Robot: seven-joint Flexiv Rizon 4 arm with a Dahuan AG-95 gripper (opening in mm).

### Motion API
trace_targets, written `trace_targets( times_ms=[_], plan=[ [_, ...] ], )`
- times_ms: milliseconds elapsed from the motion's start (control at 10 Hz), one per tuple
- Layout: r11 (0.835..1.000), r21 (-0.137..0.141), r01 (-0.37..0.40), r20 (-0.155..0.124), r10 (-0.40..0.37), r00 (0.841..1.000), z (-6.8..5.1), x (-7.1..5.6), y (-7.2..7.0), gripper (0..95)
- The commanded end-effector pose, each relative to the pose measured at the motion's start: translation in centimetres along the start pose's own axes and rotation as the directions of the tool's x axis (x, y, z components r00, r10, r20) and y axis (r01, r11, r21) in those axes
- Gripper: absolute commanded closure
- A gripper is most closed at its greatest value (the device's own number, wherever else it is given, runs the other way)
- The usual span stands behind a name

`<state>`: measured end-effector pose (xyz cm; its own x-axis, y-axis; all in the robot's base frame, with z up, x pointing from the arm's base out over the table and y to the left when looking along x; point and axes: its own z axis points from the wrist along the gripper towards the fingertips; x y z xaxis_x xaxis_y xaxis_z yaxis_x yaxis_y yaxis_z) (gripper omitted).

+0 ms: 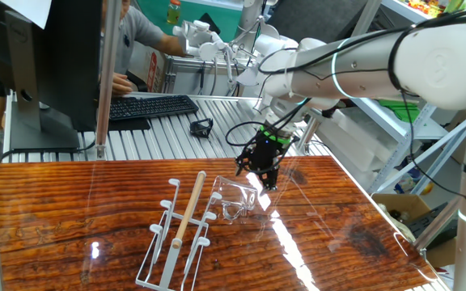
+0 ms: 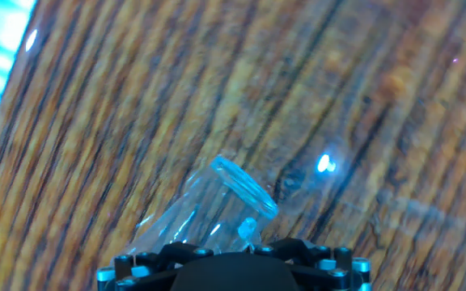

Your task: Put the cup on the cup rack

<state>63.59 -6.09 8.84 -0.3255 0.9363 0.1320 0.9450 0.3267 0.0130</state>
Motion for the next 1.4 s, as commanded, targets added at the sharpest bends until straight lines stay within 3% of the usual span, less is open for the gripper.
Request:
trace_targets(
  times_ms=[100, 400, 700, 1200, 1400],
  plan=[
    [0.993, -0.039, -0.114, -0.001, 0.114, 0.993, 0.0, -0.1, 0.2, 19.0],
    [0.987, -0.053, -0.151, -0.003, 0.151, 0.989, 0.0, -0.1, 0.2, 19.0],
    [0.980, -0.072, -0.185, -0.024, 0.184, 0.983, 0.0, -0.1, 0.2, 19.0],
    [0.966, -0.102, -0.236, -0.023, 0.235, 0.972, 0.8, -1.3, 1.1, 19.0],
    [0.959, -0.111, -0.259, -0.042, 0.256, 0.966, 1.1, -1.6, 1.4, 19.0]
  ],
)
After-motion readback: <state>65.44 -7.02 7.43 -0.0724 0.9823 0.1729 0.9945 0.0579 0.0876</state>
